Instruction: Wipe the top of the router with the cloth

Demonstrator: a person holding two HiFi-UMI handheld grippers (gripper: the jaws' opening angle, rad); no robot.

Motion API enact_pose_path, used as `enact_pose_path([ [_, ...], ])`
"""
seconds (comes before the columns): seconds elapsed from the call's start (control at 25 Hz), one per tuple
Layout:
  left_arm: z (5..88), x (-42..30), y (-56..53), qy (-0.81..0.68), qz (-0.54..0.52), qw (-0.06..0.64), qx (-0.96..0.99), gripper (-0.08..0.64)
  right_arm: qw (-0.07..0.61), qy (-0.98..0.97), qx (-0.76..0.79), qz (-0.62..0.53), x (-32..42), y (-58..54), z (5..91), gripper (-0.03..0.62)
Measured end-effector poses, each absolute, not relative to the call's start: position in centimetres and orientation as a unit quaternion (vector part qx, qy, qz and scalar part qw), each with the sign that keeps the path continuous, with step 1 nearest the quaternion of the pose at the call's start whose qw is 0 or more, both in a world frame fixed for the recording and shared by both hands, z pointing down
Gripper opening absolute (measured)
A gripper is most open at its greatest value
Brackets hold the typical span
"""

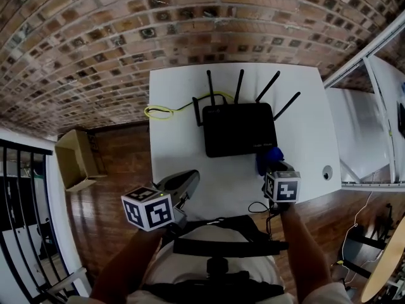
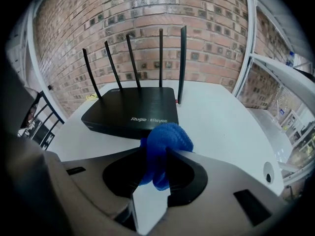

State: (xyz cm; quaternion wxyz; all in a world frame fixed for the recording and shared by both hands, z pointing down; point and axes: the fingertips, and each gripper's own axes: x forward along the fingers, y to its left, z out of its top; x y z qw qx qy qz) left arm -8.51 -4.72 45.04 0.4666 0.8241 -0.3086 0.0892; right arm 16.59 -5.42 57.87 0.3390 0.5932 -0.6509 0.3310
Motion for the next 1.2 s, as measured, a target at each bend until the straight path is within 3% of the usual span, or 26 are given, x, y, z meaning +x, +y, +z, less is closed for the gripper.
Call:
enact_pose_path([
  [1.2, 45.8, -14.3, -4.1, -0.311, 0.090, 0.467, 0.823, 0.032, 0.336, -0.727, 0.503, 0.323, -2.3, -6.1, 57.2, 0.129],
])
